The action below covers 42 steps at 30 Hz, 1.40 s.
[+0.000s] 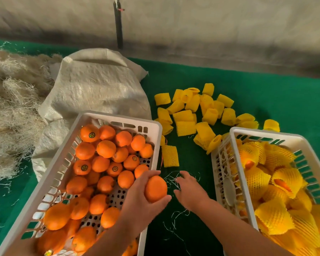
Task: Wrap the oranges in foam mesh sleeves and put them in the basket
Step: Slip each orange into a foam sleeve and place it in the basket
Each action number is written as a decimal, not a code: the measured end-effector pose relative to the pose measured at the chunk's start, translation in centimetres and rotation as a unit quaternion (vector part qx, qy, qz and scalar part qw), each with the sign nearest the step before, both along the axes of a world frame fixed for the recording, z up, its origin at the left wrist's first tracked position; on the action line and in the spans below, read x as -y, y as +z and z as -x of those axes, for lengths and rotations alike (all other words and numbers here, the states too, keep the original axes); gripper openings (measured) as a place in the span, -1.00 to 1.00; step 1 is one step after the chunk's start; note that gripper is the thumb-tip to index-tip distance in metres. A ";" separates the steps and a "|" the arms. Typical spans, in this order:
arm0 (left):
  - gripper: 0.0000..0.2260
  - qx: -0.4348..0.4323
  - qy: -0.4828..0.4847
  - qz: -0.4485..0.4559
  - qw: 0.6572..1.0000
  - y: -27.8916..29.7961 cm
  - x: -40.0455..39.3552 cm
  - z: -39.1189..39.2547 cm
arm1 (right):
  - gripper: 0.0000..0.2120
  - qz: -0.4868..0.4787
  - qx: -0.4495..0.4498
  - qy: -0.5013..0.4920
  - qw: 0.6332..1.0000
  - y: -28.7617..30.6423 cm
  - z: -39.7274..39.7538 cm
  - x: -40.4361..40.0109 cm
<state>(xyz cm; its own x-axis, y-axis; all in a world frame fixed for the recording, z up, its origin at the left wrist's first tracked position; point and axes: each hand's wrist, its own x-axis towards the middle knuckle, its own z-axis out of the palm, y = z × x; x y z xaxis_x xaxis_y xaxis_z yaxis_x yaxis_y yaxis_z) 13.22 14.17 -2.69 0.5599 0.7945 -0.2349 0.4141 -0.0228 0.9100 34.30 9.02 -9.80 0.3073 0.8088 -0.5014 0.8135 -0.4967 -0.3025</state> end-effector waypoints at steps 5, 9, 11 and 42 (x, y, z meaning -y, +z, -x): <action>-0.31 -0.079 -0.197 -0.244 0.946 -2.8 0.9 -2.1 | -0.46 0.087 0.045 0.082 0.992 -3.0 -1.9 -3.6; -0.32 -0.123 -0.259 -0.252 0.924 -3.7 0.4 -3.0 | -0.32 0.131 0.062 0.100 0.984 -4.6 -2.8 -6.0; -0.31 -0.125 -0.271 -0.276 0.914 -3.9 0.1 -3.1 | -0.28 0.150 0.062 0.104 0.981 -5.2 -3.0 -7.1; -0.20 -0.334 -0.360 -0.198 0.848 -2.1 3.1 -7.2 | -0.62 -0.150 0.021 0.072 0.986 2.2 -1.1 6.8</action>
<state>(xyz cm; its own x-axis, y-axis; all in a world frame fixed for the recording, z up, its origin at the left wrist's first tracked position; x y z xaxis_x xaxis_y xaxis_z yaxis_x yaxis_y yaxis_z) 20.47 11.09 -4.75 0.7804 0.3940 -0.4856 0.5838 -0.7373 0.3400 35.36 2.25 -7.59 0.1934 0.9558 -0.2216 0.8838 -0.2678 -0.3837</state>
